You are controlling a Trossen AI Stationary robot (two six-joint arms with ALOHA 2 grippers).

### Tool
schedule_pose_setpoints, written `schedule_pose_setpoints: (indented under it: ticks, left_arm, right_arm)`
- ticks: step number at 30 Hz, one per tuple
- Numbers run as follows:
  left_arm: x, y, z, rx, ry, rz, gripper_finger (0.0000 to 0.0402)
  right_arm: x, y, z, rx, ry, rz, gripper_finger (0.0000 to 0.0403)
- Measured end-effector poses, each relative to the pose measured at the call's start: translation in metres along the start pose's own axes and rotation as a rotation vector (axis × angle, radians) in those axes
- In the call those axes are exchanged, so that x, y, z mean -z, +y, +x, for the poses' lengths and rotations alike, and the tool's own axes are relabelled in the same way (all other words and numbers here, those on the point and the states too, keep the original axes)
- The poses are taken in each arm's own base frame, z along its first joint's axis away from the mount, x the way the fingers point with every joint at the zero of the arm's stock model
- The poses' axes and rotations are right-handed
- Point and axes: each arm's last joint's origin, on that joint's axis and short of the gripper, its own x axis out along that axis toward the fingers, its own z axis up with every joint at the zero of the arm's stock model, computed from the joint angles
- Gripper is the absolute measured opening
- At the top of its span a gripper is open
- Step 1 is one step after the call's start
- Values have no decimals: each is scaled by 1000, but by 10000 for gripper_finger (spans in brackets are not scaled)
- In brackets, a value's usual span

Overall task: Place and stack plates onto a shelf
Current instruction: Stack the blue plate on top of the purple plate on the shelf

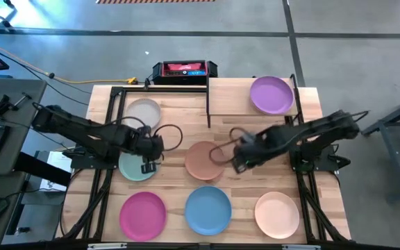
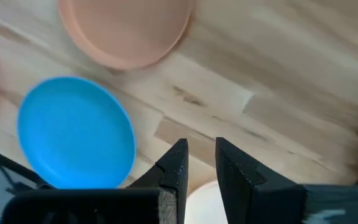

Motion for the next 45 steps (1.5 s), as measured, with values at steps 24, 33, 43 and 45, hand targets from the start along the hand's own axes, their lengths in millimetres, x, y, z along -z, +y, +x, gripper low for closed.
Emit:
schedule_pose_setpoints:
  ticks: [24,33,43,45]
  left_arm:
    - [22,-47,-16,94,-29,-33,120]
    - [23,-49,-17,90,-36,-26,120]
    - [23,-48,-17,89,-37,-25,120]
    - [23,-48,-17,88,-38,-24,120]
  right_arm:
    - [26,78,131,50,115,-142,60]
    - [31,84,146,46,130,-162,60]
    - [52,91,161,42,128,-186,60]
    - [55,93,164,34,130,-183,60]
